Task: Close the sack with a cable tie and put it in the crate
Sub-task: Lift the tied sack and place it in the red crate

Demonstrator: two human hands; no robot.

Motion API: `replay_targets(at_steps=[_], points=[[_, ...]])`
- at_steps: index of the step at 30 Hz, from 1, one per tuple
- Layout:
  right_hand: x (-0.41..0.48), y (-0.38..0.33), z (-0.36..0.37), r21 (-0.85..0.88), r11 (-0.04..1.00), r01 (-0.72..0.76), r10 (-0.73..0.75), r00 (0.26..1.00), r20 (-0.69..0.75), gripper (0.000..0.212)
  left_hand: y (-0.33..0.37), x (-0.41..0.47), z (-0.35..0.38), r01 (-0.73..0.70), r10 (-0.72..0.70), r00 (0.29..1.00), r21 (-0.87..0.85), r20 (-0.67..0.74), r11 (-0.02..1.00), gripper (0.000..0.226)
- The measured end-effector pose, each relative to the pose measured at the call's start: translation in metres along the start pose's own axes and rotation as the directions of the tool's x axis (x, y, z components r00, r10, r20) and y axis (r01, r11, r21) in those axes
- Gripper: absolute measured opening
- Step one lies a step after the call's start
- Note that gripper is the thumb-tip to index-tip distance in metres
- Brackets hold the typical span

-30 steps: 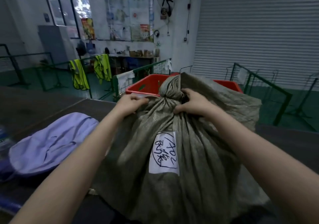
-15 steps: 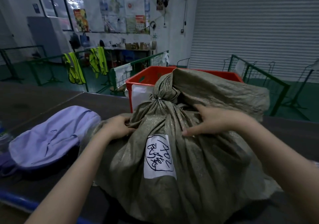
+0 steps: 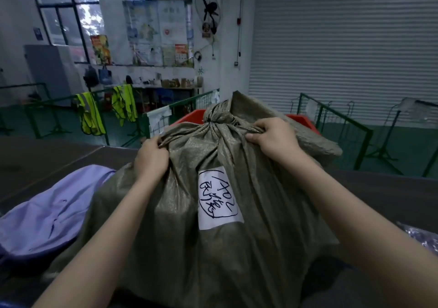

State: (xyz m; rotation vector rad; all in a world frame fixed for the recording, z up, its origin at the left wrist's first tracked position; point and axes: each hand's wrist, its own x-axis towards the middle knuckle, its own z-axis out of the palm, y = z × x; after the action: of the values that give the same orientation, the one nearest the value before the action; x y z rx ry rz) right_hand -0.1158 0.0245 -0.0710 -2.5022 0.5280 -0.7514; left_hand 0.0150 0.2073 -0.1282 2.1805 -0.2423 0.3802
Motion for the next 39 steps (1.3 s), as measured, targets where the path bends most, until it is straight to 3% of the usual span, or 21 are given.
replay_targets(at_steps=[6, 13, 22, 29, 35, 39], points=[[0.031, -0.065, -0.038, 0.081, 0.989, 0.122, -0.119, 0.992, -0.048, 0.027, 0.034, 0.043, -0.061, 0.021, -0.031, 0.991, -0.079, -0.127, 0.997, 0.044], [0.06, -0.137, -0.059, 0.135, 0.949, 0.287, -0.277, 0.957, -0.084, 0.03, 0.051, 0.071, -0.139, -0.066, 0.029, 0.952, -0.112, -0.304, 0.992, 0.041], [0.111, -0.193, -0.067, 0.292, 0.913, 0.285, -0.231, 0.951, -0.205, 0.024, 0.094, 0.101, -0.208, -0.122, 0.039, 0.878, -0.145, -0.477, 0.982, 0.046], [0.137, -0.224, -0.079, 0.47, 0.794, 0.384, -0.212, 0.901, -0.378, 0.024, 0.123, 0.119, -0.237, -0.192, 0.041, 0.762, -0.165, -0.647, 0.967, 0.039], [0.159, -0.22, -0.089, 0.385, 0.796, 0.467, -0.22, 0.816, -0.535, 0.018, 0.143, 0.142, -0.227, -0.277, 0.046, 0.719, -0.225, -0.694, 0.934, 0.031], [0.18, -0.202, -0.093, 0.299, 0.819, 0.49, -0.215, 0.746, -0.631, 0.02, 0.161, 0.162, -0.204, -0.329, 0.059, 0.726, -0.27, -0.685, 0.905, 0.029]])
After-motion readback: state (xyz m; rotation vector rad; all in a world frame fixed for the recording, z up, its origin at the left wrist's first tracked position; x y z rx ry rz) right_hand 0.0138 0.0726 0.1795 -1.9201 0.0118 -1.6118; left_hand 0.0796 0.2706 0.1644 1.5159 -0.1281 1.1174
